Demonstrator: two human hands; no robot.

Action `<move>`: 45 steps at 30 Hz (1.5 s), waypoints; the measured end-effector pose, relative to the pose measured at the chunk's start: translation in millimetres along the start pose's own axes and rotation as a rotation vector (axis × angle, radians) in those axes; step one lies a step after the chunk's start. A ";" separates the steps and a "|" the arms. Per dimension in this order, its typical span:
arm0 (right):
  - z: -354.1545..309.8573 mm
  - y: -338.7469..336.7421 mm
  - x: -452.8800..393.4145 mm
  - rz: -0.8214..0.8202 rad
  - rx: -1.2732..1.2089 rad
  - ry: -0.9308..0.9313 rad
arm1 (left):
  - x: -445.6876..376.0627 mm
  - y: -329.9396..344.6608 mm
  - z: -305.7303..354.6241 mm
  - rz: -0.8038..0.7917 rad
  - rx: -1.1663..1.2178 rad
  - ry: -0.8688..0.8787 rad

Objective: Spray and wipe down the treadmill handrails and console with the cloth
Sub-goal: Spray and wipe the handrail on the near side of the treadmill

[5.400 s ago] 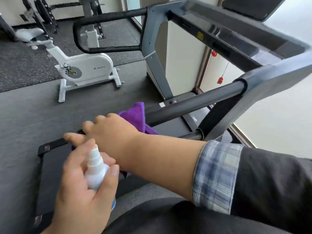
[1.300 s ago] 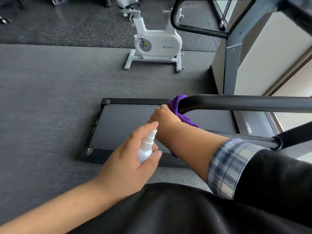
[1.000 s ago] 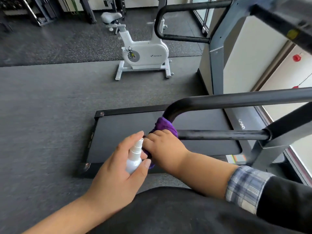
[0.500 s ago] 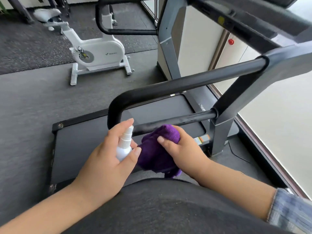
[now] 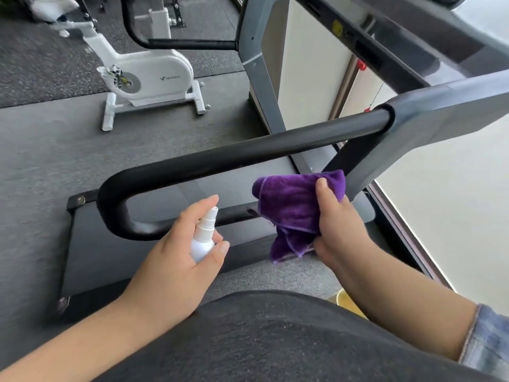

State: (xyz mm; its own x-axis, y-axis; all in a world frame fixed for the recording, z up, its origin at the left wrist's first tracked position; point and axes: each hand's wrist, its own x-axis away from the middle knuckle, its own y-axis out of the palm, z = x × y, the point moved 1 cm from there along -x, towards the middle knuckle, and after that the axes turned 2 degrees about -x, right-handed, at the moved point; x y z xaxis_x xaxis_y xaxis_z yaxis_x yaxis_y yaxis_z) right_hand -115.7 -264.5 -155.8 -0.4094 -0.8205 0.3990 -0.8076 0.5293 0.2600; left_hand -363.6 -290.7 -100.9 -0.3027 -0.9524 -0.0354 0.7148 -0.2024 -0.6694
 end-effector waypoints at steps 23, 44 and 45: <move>-20.7 -15.7 -112.7 -0.704 1.226 -0.581 | -4.8 79.6 63.2 0.210 -0.058 -0.272; 20.5 0.1 -131.7 -0.793 1.852 -0.739 | 1.7 82.4 61.9 0.279 -0.083 -0.388; 22.6 3.4 -131.3 -0.796 1.838 -0.754 | 2.8 80.8 60.3 0.282 -0.088 -0.394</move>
State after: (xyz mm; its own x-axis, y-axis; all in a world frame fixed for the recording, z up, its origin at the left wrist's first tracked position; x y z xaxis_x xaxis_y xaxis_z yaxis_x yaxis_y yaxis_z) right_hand -74.3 -159.8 -227.1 0.4675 -0.8595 0.2067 -0.0488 -0.2586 -0.9648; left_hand -268.7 -323.5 -110.3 0.1685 -0.9846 0.0476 0.6737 0.0798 -0.7347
